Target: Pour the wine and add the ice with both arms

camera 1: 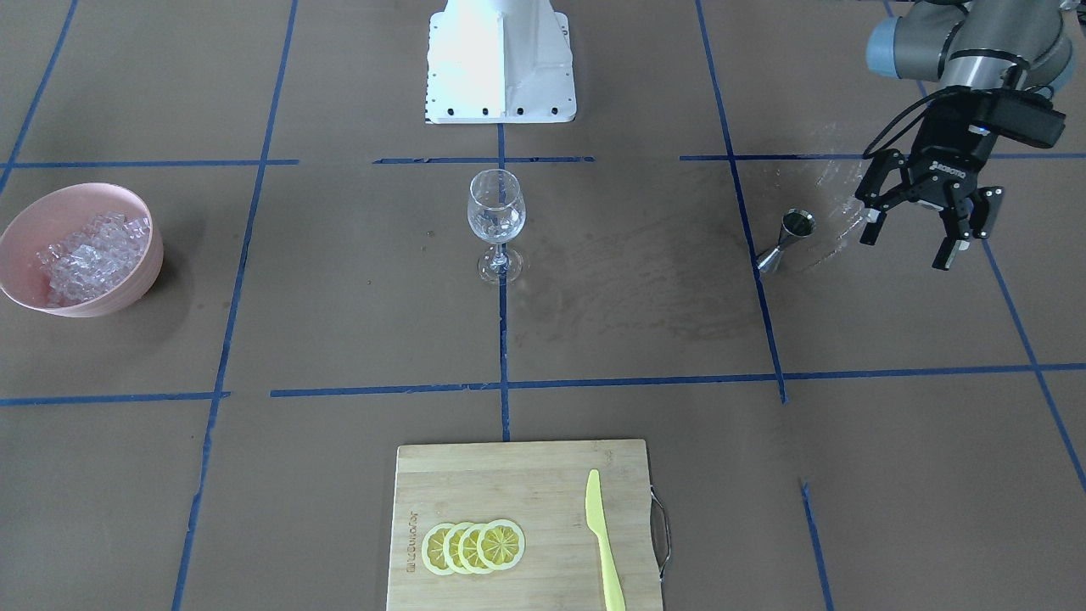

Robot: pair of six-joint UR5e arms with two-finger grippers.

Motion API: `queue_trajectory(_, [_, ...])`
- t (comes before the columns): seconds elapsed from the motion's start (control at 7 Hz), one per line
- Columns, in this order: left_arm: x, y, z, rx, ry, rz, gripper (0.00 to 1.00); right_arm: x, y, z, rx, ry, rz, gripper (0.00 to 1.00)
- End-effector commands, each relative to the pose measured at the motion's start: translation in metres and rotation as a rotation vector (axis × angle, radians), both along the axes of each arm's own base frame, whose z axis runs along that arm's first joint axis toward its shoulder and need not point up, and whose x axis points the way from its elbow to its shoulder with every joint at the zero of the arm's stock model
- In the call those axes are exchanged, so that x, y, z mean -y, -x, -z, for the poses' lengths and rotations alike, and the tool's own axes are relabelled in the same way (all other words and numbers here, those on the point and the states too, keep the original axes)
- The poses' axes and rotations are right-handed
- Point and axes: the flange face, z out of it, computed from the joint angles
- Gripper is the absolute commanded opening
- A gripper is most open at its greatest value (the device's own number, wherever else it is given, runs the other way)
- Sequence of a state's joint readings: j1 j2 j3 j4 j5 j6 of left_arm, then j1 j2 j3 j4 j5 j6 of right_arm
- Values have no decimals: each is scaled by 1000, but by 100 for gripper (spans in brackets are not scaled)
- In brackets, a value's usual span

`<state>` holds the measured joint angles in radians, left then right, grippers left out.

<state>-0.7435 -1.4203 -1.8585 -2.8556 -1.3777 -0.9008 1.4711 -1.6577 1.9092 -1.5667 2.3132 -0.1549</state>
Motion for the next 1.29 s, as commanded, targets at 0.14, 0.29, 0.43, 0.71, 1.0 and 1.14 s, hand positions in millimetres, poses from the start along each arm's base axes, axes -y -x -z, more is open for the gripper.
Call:
queue_trajectory(0.14, [-63,-59,-15,2,-35,151,100,0,0,0,0,-1,0,100])
queue_trajectory(0.29, [-83,-80,-24,28,-47,180,100,0,0,-1,0,1,0,100])
queue_trajectory(0.43, [-98,-95,-35,55,-56,204,100,0,0,-1,0,1,0,100])
queue_trajectory(0.71, [-123,-115,-45,54,-63,239,100,0,0,-1,0,2,0,100])
queue_trajectory(1.0, [-132,-126,-61,45,-49,267,100,-1,0,-3,-1,5,0,100])
queue_trajectory(1.14, [-133,-130,-70,62,-51,274,100,-2,0,-4,-1,8,0,100])
